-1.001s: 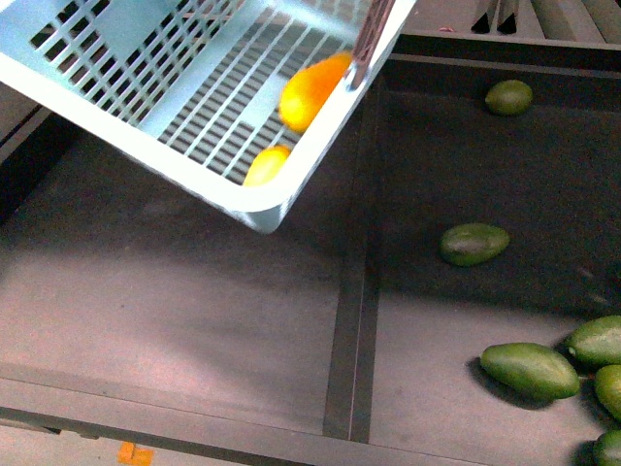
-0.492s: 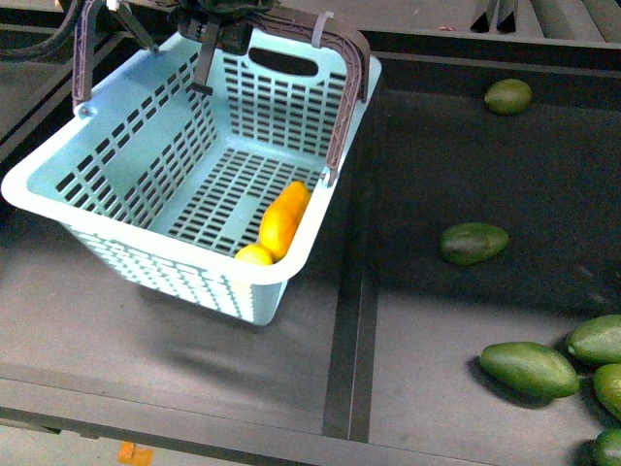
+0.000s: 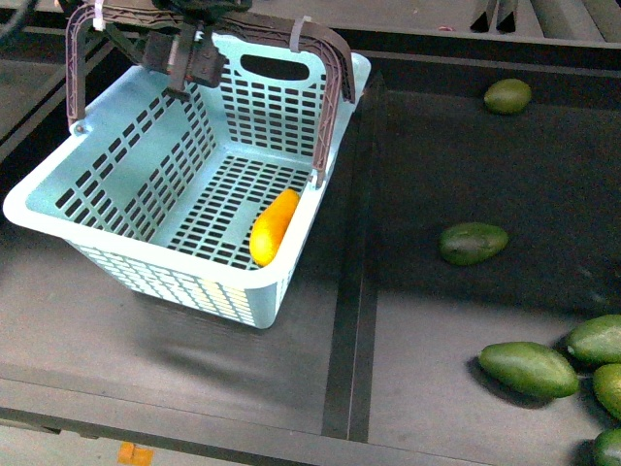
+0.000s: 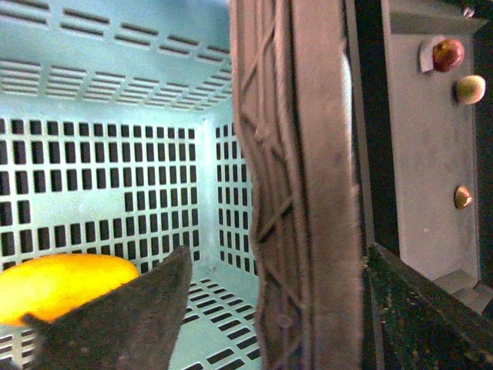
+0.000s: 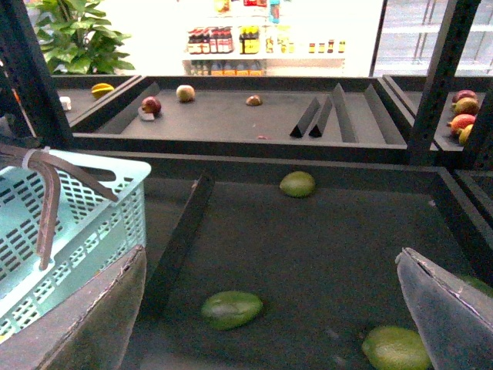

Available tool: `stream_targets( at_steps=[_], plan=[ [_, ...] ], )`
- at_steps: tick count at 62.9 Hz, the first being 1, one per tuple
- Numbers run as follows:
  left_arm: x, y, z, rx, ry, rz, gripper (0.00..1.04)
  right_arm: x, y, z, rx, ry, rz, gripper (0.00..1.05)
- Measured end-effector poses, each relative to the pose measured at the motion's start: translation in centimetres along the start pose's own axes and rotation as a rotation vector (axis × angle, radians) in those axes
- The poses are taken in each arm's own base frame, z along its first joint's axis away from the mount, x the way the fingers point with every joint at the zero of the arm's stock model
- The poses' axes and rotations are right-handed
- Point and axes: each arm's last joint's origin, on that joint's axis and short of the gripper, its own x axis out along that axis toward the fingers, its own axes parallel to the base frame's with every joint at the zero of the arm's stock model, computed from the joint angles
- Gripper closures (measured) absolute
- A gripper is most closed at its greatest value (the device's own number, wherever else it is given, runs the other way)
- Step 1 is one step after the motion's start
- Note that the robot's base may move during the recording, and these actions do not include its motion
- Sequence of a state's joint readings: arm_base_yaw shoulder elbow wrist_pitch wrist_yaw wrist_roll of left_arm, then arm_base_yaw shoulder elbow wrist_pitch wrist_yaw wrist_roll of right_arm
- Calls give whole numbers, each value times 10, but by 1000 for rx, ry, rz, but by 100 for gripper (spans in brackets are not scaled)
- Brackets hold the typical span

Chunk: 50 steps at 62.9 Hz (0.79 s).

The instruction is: Pick lemon and mango into basket

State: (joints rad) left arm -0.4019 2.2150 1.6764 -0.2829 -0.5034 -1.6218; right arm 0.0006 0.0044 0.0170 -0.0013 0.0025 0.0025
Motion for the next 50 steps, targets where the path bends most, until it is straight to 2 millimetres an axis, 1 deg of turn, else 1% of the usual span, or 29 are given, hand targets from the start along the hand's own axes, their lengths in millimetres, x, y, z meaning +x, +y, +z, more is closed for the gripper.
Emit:
stream_targets(
  at_steps=[2, 3, 6, 7, 9, 13, 16, 17, 20, 21, 22, 24, 26, 27, 29, 32, 33, 36, 40, 41, 46, 50],
  plan=[
    [-12, -1, 6, -4, -12, -10, 24, 0, 0, 0, 0, 0, 0, 9],
    [-15, -1, 8, -5, -16, -13, 22, 0, 0, 0, 0, 0, 0, 9],
    [-35, -1, 17, -8, -37, -25, 12, 0, 0, 0, 0, 0, 0, 9],
    [-39, -1, 19, -8, -41, -26, 10, 0, 0, 0, 0, 0, 0, 9],
    [-52, 1, 25, -3, -50, -26, 5, 0, 0, 0, 0, 0, 0, 9],
    [-74, 8, 33, 14, -47, -25, 8, 0, 0, 0, 0, 0, 0, 9],
    [-92, 15, 35, 34, -44, -36, 7, 0, 0, 0, 0, 0, 0, 9],
    [-98, 19, 36, 70, -18, -77, 9, 0, 0, 0, 0, 0, 0, 9],
    [-105, 31, 40, 212, 57, -284, 19, 0, 0, 0, 0, 0, 0, 9],
    [-106, 34, 41, 246, 57, -318, 21, 0, 0, 0, 0, 0, 0, 9],
    [-108, 40, 45, 317, 42, -385, 24, 0, 0, 0, 0, 0, 0, 9],
    [-111, 53, 53, 459, -15, -513, 31, 0, 0, 0, 0, 0, 0, 9],
    [-115, 66, 64, 592, -113, -612, 38, 0, 0, 0, 0, 0, 0, 9],
    [-116, 68, 68, 648, -147, -627, 40, 0, 0, 0, 0, 0, 0, 9],
    [-121, 81, 80, 752, -237, -672, 47, 0, 0, 0, 0, 0, 0, 9],
    [-128, 98, 96, 919, -362, -686, 57, 0, 0, 0, 0, 0, 0, 9],
    [-129, 100, 98, 939, -376, -683, 59, 0, 0, 0, 0, 0, 0, 9],
    [-134, 117, 109, 1032, -423, -669, 69, 0, 0, 0, 0, 0, 0, 9],
    [-138, 138, 118, 1108, -434, -654, 83, 0, 0, 0, 0, 0, 2, 9],
    [-139, 141, 119, 1115, -435, -652, 85, 0, 0, 0, 0, 0, 2, 9],
    [-143, 161, 126, 1159, -433, -643, 102, 0, 0, 0, 0, 0, 0, 9],
    [-150, 176, 134, 1172, -442, -645, 101, 0, 0, 0, 0, 0, 0, 9]
  ],
)
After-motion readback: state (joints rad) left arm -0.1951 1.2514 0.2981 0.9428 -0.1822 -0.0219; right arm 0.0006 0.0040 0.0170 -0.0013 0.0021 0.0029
